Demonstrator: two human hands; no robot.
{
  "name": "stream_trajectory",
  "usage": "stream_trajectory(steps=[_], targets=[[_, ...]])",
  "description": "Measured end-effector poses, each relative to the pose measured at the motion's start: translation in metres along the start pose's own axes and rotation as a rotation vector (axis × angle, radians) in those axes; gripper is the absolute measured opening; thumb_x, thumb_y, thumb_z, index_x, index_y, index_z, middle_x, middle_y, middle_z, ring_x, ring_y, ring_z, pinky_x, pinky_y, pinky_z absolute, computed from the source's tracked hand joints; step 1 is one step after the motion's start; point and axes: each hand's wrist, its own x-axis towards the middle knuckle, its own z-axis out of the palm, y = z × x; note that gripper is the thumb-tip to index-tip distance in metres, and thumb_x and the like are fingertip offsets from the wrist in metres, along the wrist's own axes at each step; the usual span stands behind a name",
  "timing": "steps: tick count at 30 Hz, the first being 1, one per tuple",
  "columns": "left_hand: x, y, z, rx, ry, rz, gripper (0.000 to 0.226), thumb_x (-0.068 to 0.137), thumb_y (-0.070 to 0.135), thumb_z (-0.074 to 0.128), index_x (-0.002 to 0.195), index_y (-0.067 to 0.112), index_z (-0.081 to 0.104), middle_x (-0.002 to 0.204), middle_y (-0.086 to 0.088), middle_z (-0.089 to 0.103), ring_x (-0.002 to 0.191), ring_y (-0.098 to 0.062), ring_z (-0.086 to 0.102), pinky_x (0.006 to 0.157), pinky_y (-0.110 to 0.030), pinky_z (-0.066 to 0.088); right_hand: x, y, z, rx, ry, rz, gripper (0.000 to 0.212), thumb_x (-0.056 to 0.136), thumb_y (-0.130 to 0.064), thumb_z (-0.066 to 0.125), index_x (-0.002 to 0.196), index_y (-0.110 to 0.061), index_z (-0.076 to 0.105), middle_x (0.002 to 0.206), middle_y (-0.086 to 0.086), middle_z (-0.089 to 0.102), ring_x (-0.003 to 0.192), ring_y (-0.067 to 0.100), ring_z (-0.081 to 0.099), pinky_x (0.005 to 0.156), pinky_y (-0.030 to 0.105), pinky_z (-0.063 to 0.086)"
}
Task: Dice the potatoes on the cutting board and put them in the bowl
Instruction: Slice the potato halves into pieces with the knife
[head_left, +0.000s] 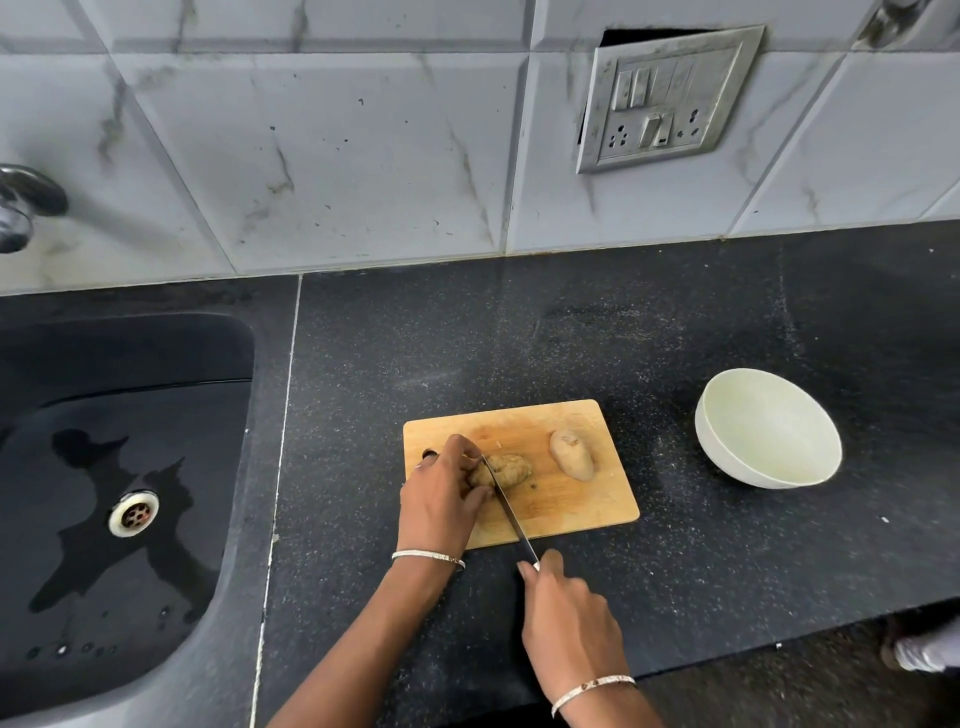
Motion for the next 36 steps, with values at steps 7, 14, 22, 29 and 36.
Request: stream_trajectory(steps=[7,14,22,29,36], targets=[[0.005,-0.009,0.000,-0.087,-0.008,-0.024,0.033,0.063,0.023,0.088,0.082,0.030,0.061,0.074,0.016,0.063,0.070,-0.002,0.062,0.070,-0.031,0.055,-0.015,0.013,-0.012,0.034,-0.031,-0.008,0.033,0.101,-0.050,0.015,0.102,-0.025,0.036,0.093,0.000,0.068,0.091,0.023,0.068,0.058,0.029,0.040],[0.005,-0.012,-0.001,-0.140,-0.029,-0.019,0.029,0.064,0.019,0.087,0.083,0.026,0.067,0.077,0.015,0.067,0.071,0.004,0.064,0.072,-0.024,0.057,-0.020,0.019,-0.017,0.081,0.004,-0.026,0.037,0.098,-0.055,0.010,0.100,-0.028,0.034,0.072,-0.006,0.051,0.084,0.019,0.067,0.059,0.029,0.041],[0.004,-0.011,0.000,-0.184,-0.023,-0.018,0.027,0.066,0.009,0.085,0.081,0.023,0.068,0.077,0.015,0.066,0.072,0.006,0.063,0.069,-0.011,0.053,-0.020,0.029,0.000,0.061,0.080,-0.034,0.083,0.067,-0.067,-0.036,0.095,-0.032,0.034,0.062,-0.004,0.051,0.052,0.016,0.044,0.044,0.025,0.031],[0.002,-0.010,-0.001,-0.207,-0.022,-0.021,0.027,0.067,0.007,0.084,0.081,0.024,0.069,0.077,0.016,0.066,0.073,0.006,0.063,0.070,-0.014,0.055,-0.013,0.026,-0.015,0.143,0.093,-0.061,0.057,0.081,-0.062,-0.012,0.091,-0.029,0.033,0.064,-0.006,0.050,0.052,0.014,0.043,0.045,0.026,0.032],[0.002,-0.010,-0.001,-0.219,-0.010,-0.021,0.026,0.066,0.008,0.085,0.083,0.022,0.070,0.078,0.016,0.067,0.073,0.005,0.064,0.070,-0.014,0.055,-0.007,0.019,-0.025,0.190,0.071,-0.095,0.032,0.099,-0.053,0.013,0.091,-0.031,0.035,0.071,-0.008,0.055,0.057,0.011,0.049,0.044,0.025,0.031]])
